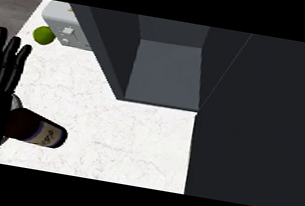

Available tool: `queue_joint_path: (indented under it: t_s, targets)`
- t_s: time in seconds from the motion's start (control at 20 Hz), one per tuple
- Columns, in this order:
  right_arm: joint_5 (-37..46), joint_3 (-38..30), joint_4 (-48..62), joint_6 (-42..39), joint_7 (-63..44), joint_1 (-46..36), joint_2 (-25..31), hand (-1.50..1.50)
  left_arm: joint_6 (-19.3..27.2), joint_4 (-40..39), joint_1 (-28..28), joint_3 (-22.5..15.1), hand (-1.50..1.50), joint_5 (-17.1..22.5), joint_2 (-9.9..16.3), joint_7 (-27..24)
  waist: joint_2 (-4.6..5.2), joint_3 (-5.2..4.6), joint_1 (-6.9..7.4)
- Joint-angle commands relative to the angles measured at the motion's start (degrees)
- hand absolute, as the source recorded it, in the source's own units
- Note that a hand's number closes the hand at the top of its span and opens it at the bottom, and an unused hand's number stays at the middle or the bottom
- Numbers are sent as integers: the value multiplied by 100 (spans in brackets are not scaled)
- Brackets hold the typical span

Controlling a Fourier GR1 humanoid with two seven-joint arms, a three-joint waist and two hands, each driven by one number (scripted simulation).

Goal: Pick up the wine, place it into the cabinet and close the cabinet

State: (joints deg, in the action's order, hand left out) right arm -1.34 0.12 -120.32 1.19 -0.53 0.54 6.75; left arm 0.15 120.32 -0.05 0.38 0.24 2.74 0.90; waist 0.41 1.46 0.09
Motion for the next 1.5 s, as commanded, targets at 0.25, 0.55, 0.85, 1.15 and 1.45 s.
queue_joint_path:
  t_s: [0.25,0.55,0.85,1.15,1.45]
  targets:
    - [119,14,-702,8,472,853,-119,-150,765,-48,-404,1599,-150,-547,709,473,-63,-142,-72]
    - [-992,554,-1099,-917,-801,1088,246,-150,1352,-517,-937,1525,-150,716,-153,1217,-45,-148,-67]
    - [-1026,430,-1377,-803,-1272,926,126,-150,1910,-74,-1110,1114,-150,350,-159,1790,-45,-146,-21]
    - [-1262,53,-1182,-885,-1644,509,227,-150,2102,79,-1042,702,-150,87,-176,2011,-43,-145,-4]
    - [-1283,72,-1808,-895,-2065,648,135,-150,2323,33,-981,547,-150,-83,-252,1803,-45,-146,-18]
